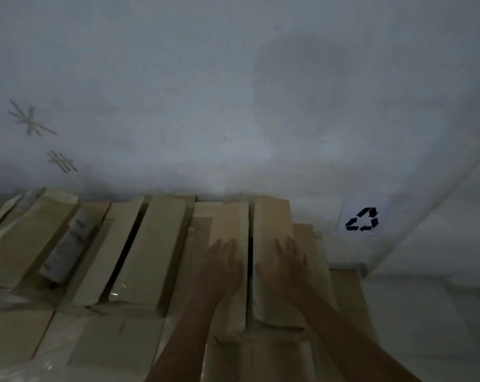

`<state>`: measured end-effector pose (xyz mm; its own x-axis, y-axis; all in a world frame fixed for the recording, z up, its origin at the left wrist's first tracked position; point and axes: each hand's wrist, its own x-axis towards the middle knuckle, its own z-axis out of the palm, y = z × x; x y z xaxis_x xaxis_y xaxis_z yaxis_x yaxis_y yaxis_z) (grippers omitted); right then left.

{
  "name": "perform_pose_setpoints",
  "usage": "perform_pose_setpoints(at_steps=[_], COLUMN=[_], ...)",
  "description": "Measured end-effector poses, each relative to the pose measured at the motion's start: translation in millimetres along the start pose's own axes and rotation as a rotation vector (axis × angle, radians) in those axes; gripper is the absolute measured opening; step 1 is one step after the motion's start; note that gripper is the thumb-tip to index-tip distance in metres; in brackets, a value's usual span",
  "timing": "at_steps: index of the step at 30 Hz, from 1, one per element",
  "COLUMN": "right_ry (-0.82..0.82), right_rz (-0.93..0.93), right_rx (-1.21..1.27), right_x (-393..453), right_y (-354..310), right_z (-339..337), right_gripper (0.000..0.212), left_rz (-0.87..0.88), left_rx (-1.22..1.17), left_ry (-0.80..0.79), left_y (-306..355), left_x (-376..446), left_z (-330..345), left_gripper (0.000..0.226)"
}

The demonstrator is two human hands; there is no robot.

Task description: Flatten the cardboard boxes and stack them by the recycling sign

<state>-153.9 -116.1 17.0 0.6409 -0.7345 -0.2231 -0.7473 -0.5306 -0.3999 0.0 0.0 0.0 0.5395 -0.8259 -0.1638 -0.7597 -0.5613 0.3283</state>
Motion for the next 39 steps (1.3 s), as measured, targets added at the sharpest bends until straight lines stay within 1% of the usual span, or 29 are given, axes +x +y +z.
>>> perform_pose_setpoints(at_steps=[1, 2, 4, 7, 8, 10, 12, 14, 16, 18, 20, 22, 24, 25, 26, 27, 28, 29, 30, 31, 33, 34, 36, 39], right_ry=[-0.015, -0.026, -0.024, 0.061, 0.058, 0.052, 0.033, 0.019, -0.042, -0.058, -0.037, -0.042, -0.068, -0.079, -0.063, -0.021, 0.025, 0.039, 0.041, 0.047, 0.107, 0.159, 0.27, 0.264], right_rz=[0.03, 0.056, 0.047, -0.028, -0.043, -0.058, -0.052, -0.04, 0.01, 0.045, 0.055, 0.045, 0.031, 0.038, 0.041, 0.039, 0.033, 0.033, 0.041, 0.061, 0.118, 0.157, 0.25, 0.35], right_rx=[0.044, 0.073, 0.043, -0.018, -0.04, -0.108, -0.193, -0.226, -0.229, -0.201, -0.18, -0.124, -0.017, 0.073, 0.182, 0.304, 0.419, 0.516, 0.588, 0.634, 0.652, 0.609, 0.429, 0.211], right_x=[3.8, 5.2, 2.2, 0.4, 1.5, 3.2, 5.9, 6.6, 6.1, 2.6, -2.3, -7.3, -8.9, -10.0, -13.5, -19.8, -27.0, -32.4, -36.9, -40.2, -44.2, -43.5, -36.6, -34.0], right_y=[5.8, 9.2, 16.1, 23.8, 26.6, 31.6, 29.4, 20.3, 7.9, -1.9, -5.8, -8.5, -9.2, -9.1, -8.9, -7.1, -4.4, 1.7, 10.4, 22.0, 44.5, 56.1, 82.5, 101.4], right_z=[6.6, 11.1, 22.5, 39.1, 41.9, 47.9, 48.5, 45.4, 38.8, 35.2, 31.8, 26.8, 20.8, 15.1, 7.2, -3.3, -15.9, -27.8, -39.6, -49.8, -65.8, -69.7, -63.1, -43.5], right_gripper=[0.088, 0.09, 0.095, 0.107, 0.112, 0.121, 0.129, 0.135, 0.139, 0.139, 0.134, 0.127, 0.118, 0.109, 0.093, 0.07, 0.041, 0.019, 0.012, 0.014, 0.022, 0.025, 0.025, 0.036], left_rz=[-0.074, -0.143, -0.197, -0.156, -0.138, -0.124, -0.111, -0.121, -0.128, -0.133, -0.133, -0.136, -0.117, -0.109, -0.112, -0.12, -0.128, -0.132, -0.122, -0.099, -0.031, -0.007, -0.006, -0.038], left_rx=[-0.12, -0.195, -0.129, 0.034, 0.049, 0.035, -0.042, -0.158, -0.258, -0.334, -0.351, -0.358, -0.284, -0.227, -0.174, -0.132, -0.112, -0.119, -0.151, -0.196, -0.333, -0.412, -0.529, -0.52], left_ry=[0.006, 0.029, 0.009, -0.03, -0.038, -0.054, -0.076, -0.074, -0.02, 0.037, 0.083, 0.08, 0.069, 0.054, 0.029, -0.005, -0.04, -0.071, -0.095, -0.105, -0.077, -0.043, 0.018, 0.106], left_y=[5.3, 9.6, 17.1, 19.2, 16.9, 12.6, 9.4, 3.4, -1.1, -2.6, -1.0, -0.1, 1.3, 3.0, 5.5, 9.5, 14.1, 18.2, 20.5, 20.6, 15.5, 12.9, 3.6, -18.1], left_x=[1.7, 2.1, -4.9, -13.5, -15.5, -16.5, -14.8, -13.6, -16.0, -18.4, -18.9, -17.9, -19.2, -20.5, -20.8, -20.6, -19.6, -18.7, -18.3, -19.0, -26.2, -31.8, -42.6, -53.7], left_z=[5.6, 11.2, 21.3, 38.8, 43.7, 45.3, 40.1, 35.1, 34.4, 35.7, 37.3, 36.3, 37.1, 37.8, 38.0, 36.0, 32.6, 26.6, 19.7, 10.7, -10.5, -22.0, -45.8, -72.5], left_gripper=[0.066, 0.062, 0.064, 0.078, 0.084, 0.086, 0.084, 0.088, 0.091, 0.096, 0.101, 0.109, 0.114, 0.116, 0.116, 0.117, 0.117, 0.115, 0.111, 0.104, 0.087, 0.08, 0.069, 0.055])
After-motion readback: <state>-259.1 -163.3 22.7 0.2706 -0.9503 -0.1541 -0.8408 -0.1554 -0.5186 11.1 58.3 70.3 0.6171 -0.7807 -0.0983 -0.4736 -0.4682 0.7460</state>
